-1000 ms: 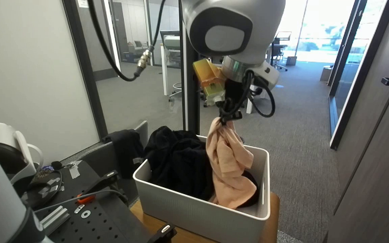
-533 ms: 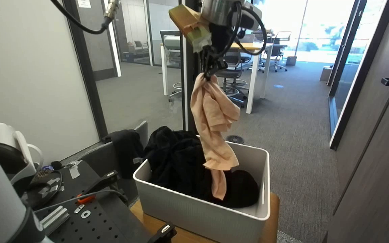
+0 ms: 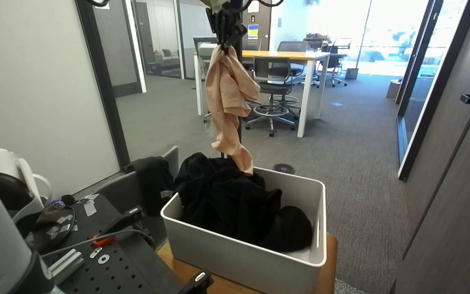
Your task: Put a cloth from the box on the head rest of the chair
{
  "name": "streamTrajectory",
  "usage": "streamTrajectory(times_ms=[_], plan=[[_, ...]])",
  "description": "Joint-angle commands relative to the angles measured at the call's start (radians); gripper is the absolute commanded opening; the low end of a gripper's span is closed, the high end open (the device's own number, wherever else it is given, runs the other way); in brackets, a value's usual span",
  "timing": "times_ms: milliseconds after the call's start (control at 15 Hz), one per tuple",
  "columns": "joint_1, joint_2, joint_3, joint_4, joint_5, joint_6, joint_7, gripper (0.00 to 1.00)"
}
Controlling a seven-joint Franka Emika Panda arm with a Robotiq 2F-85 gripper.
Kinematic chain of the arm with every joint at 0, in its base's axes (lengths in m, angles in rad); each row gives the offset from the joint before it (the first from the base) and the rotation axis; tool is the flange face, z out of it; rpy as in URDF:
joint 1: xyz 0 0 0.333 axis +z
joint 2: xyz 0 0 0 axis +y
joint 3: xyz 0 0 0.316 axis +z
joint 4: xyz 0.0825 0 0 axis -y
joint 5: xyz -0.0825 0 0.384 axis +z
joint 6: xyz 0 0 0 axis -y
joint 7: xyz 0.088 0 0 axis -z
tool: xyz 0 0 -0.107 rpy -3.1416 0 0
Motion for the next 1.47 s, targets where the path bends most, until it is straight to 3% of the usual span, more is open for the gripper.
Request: streamTrajectory(times_ms=[0,667,1400], plan=[[0.062,0.008,0.021,0.063,-0.017,-0.005,0.013,0.07],[0.177,0.109,0.082,0.065,0.016,0.037,-0.047,0.07],[0.235,0.317,0.216,0.037,-0.049,0.236,-0.044,0.07]])
